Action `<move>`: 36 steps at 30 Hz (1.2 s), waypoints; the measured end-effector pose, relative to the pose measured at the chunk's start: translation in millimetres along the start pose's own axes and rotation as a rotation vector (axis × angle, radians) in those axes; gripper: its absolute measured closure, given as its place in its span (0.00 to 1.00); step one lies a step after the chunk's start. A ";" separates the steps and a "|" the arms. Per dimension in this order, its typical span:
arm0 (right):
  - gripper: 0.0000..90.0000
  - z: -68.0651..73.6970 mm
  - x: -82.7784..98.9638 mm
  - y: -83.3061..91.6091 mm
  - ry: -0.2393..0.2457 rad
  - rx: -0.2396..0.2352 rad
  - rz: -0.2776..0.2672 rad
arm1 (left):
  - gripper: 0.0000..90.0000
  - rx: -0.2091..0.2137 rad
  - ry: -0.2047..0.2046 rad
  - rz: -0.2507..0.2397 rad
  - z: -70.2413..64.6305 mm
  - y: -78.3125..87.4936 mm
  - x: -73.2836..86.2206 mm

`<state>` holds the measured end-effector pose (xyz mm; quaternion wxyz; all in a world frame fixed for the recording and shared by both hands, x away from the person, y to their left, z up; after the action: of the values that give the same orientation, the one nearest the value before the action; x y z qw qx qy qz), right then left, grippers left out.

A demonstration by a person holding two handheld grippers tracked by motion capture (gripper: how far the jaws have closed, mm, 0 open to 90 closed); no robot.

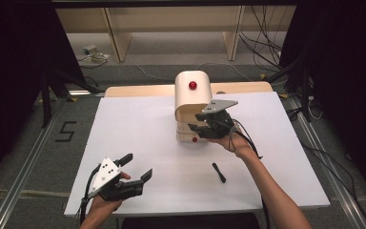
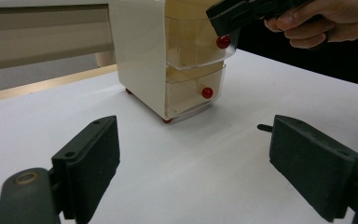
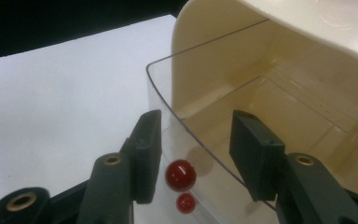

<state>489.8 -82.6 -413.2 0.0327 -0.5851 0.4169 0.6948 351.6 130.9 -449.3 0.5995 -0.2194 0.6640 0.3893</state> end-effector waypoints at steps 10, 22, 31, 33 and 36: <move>0.67 -0.5 1.6 1.3 -0.004 -0.005 0.012 | 0.18 -0.001 -0.003 0.002 0.2 0.2 0.1; 0.68 0.9 3.2 2.9 0.008 -0.017 0.024 | 0.18 -0.001 -0.004 0.000 0.3 0.7 -0.2; 0.70 2.0 3.6 5.2 0.014 -0.021 0.025 | 0.18 -0.002 -0.005 0.001 0.3 0.7 -0.1; 0.71 2.5 3.8 5.8 0.016 -0.021 0.025 | 0.18 -0.002 -0.005 0.000 0.4 0.7 -0.1; 0.71 3.2 4.1 6.5 0.016 -0.022 0.027 | 0.18 -0.002 -0.005 0.001 0.3 0.8 -0.2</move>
<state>482.5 -86.6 -413.3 0.0135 -0.5854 0.4174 0.6949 351.3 131.6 -448.9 0.6009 -0.2187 0.6621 0.3907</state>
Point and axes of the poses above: each handheld gripper's, and its own axes: y roughly backward along the jaws, x roughly out of its underside, z roughly to its left, the point moved 8 cm from there along -y, roughly forward along the jaws, and after that the axes turned 4 degrees about -y, right-handed, at the moved point
